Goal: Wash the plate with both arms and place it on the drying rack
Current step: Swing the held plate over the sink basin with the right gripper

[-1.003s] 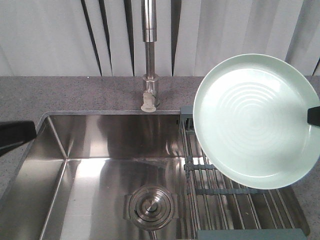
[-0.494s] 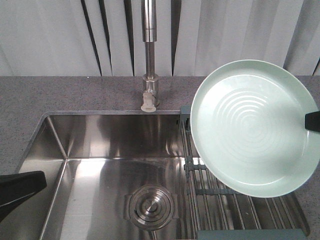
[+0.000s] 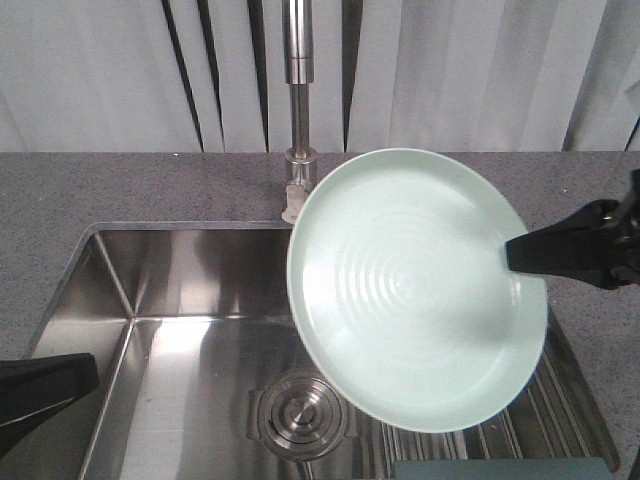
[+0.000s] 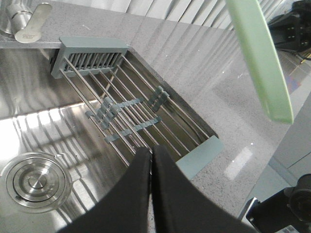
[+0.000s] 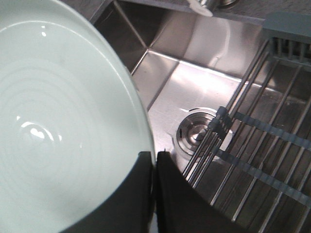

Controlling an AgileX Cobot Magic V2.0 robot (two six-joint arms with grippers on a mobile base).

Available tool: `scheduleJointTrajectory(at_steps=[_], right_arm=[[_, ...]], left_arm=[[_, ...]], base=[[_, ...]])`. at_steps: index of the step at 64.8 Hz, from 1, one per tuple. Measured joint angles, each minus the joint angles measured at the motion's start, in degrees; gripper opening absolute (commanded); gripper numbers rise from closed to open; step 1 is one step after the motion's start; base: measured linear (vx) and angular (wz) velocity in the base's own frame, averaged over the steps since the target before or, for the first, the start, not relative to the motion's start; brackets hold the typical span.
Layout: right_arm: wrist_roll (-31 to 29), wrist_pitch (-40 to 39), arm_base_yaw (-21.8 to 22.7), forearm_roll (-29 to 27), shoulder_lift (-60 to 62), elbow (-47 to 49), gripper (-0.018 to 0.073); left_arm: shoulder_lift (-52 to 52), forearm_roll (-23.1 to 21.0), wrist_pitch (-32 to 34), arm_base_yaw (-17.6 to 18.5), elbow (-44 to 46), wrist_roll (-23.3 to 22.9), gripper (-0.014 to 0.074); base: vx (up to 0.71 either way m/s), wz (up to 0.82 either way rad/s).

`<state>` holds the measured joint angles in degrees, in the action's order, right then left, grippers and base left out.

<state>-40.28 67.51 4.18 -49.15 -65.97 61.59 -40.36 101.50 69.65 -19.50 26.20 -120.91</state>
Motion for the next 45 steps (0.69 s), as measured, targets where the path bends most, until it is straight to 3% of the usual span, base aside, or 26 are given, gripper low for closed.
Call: scheduleJointTrajectory(at_steps=[16, 25, 35, 45], right_arm=[[9.22, -6.61, -15.99, 10.35, -9.31, 4.33, -0.0005], [16.12, -9.75, -22.43, 16.28, -16.19, 9.11, -0.0005], [22.96, -10.3, -26.48, 21.21, -23.75, 18.01, -0.0005], [28.49, -10.24, -27.47, 24.11, -30.78, 27.02, -0.0005]], left_arm=[[0.0, 0.0, 0.0, 0.0, 0.0, 0.0, -0.0006], [0.0, 0.0, 0.0, 0.0, 0.0, 0.0, -0.0006], [0.0, 0.0, 0.0, 0.0, 0.0, 0.0, -0.0006], [0.0, 0.0, 0.0, 0.0, 0.0, 0.0, -0.0006]], base=[[0.0, 0.0], [0.0, 0.0], [0.0, 0.0], [0.0, 0.0]])
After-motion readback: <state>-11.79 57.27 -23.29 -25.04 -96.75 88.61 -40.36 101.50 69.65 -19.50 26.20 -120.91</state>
